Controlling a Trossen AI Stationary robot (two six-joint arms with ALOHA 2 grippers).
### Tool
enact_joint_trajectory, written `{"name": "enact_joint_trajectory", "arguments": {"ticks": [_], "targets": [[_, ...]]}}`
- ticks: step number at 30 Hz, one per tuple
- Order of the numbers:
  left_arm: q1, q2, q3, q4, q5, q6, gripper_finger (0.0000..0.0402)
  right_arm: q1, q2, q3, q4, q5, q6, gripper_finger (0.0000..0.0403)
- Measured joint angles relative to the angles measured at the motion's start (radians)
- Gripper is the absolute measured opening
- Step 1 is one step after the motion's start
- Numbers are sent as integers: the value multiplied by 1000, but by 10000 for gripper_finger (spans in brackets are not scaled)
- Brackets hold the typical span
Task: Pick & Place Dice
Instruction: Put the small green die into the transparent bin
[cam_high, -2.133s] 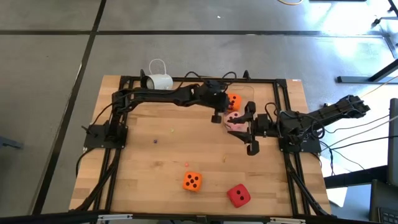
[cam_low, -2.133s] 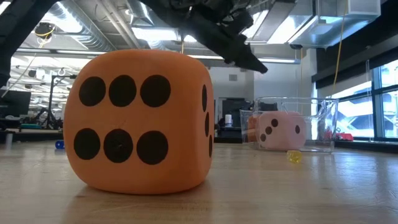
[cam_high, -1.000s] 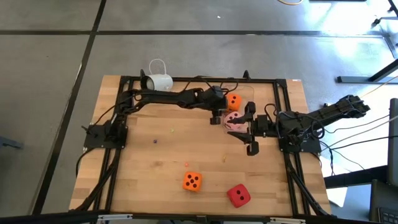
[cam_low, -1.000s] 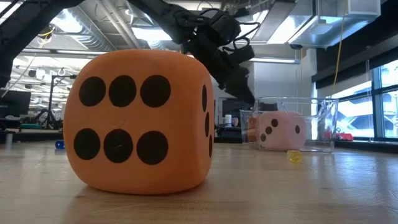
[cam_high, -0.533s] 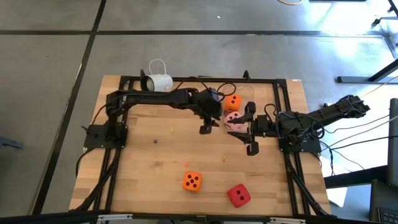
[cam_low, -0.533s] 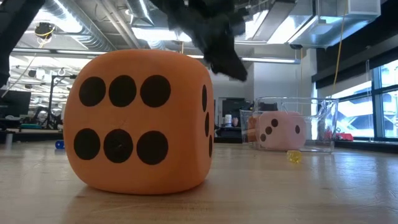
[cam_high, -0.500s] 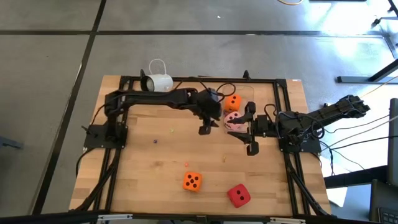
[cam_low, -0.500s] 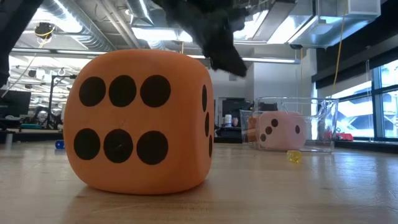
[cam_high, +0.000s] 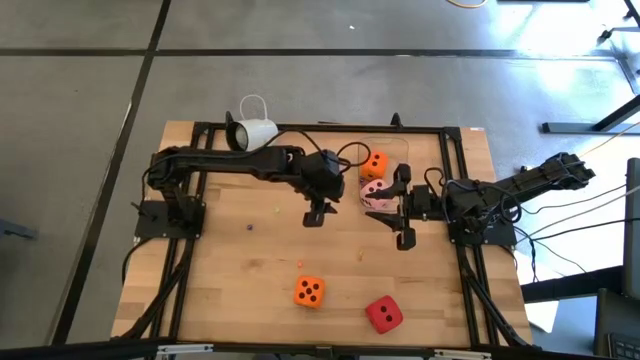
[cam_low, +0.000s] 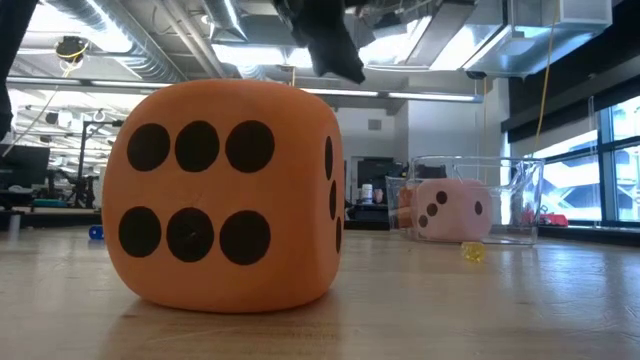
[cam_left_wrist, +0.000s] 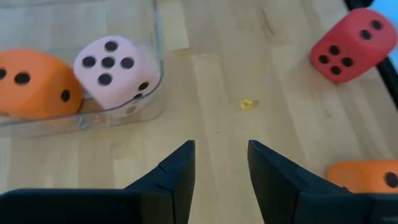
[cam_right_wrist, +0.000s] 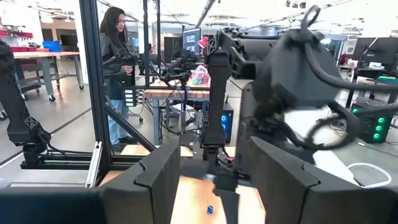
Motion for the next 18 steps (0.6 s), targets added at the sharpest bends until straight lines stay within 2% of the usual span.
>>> {"name": "enact_joint_trajectory", "arguments": {"ticks": [5,7,9,15,18], "targets": [[-4,-3,-10,6,0,-10,141,0,0,0,0,0,1,190],[-3,-15,-67,59,0,-13,139,0,0,0,-5,0,2,190],[6,-49,-175,133,0,-33,139,0,0,0,-17,0,2,190],[60,-239,-565,516,-2,-124,139,0,0,0,-28,0,31,190],[91,-344,-715,609,-34,-159,139,0,0,0,-28,0,31,190]]}}
